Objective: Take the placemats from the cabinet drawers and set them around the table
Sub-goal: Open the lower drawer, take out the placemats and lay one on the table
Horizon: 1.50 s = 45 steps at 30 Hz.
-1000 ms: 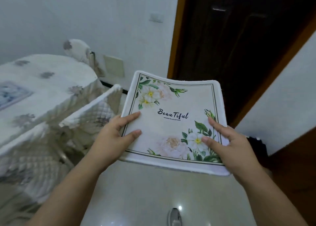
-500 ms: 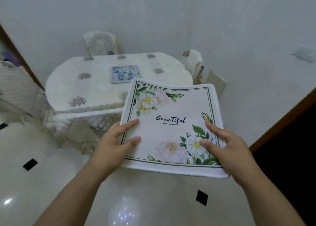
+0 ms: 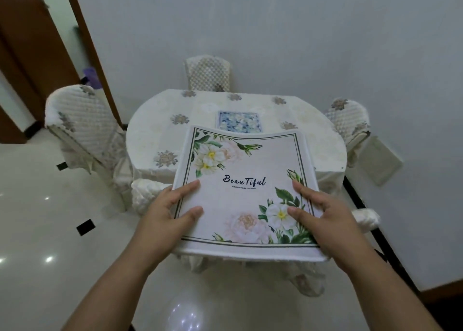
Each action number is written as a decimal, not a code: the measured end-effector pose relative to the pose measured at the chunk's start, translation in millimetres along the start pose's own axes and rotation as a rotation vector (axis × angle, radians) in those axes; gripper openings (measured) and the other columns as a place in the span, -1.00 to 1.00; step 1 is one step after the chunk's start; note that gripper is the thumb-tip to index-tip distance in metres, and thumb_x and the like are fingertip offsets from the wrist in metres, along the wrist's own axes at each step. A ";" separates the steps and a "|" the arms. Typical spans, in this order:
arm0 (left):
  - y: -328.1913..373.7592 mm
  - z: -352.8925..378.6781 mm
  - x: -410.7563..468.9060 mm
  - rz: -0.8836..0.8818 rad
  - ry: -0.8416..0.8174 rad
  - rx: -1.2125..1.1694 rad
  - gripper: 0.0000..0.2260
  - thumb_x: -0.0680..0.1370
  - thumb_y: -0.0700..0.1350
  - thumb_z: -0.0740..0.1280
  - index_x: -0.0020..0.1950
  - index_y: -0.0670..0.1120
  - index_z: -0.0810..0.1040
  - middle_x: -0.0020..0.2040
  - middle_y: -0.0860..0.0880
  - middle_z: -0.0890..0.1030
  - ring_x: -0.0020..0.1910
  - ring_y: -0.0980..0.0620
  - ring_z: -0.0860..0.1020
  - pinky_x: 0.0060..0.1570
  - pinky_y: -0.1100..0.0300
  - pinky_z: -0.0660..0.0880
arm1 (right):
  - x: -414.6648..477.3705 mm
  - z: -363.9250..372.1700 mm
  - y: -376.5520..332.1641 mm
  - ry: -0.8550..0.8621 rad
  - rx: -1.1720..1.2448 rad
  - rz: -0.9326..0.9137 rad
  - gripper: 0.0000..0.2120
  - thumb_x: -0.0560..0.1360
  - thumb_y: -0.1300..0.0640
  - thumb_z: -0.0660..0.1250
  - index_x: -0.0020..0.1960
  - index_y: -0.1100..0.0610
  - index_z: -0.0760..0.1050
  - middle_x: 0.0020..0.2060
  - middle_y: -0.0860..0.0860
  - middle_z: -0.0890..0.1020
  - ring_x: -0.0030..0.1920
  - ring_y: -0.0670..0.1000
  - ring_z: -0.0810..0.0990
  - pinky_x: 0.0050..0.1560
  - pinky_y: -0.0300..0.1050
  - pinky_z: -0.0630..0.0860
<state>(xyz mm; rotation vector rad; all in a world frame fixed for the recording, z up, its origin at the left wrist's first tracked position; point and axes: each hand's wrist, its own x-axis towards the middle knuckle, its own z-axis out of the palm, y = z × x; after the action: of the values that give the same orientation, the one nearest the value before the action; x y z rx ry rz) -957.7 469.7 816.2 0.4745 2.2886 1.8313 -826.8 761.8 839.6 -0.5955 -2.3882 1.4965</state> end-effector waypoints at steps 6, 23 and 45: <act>-14.8 -29.8 93.7 0.012 -0.038 0.084 -0.55 0.49 -0.05 0.53 0.22 0.45 0.56 0.40 0.14 0.47 0.44 0.17 0.40 0.48 -0.03 0.33 | 76.7 39.2 -15.1 0.040 -0.013 -0.007 -0.49 0.44 -0.03 0.53 0.31 -0.38 0.51 0.21 -0.35 0.56 0.23 -0.24 0.54 0.34 0.00 0.51; -25.9 11.4 306.9 -0.020 0.011 0.196 -0.58 0.52 -0.08 0.49 0.33 0.26 0.57 0.28 0.20 0.49 0.24 0.23 0.49 0.39 0.08 0.41 | 312.1 49.7 8.6 0.014 -0.105 -0.018 -0.50 0.45 -0.10 0.50 0.32 -0.41 0.45 0.08 -0.41 0.47 0.16 -0.21 0.47 0.21 -0.17 0.35; -99.5 61.0 597.2 -0.042 -0.027 0.236 -0.57 0.55 -0.05 0.47 0.40 0.19 0.54 0.34 -0.02 0.48 0.30 0.01 0.49 0.40 0.08 0.39 | 599.9 78.7 44.6 0.042 -0.285 0.002 -0.45 0.47 -0.06 0.51 0.42 -0.23 0.46 0.12 -0.11 0.56 0.15 -0.04 0.54 0.23 -0.10 0.47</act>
<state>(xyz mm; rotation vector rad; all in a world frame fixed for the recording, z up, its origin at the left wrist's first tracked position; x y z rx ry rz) -1509.6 715.4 743.4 0.4762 2.4882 1.5334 -1380.4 999.2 766.9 -0.6818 -2.5871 1.1390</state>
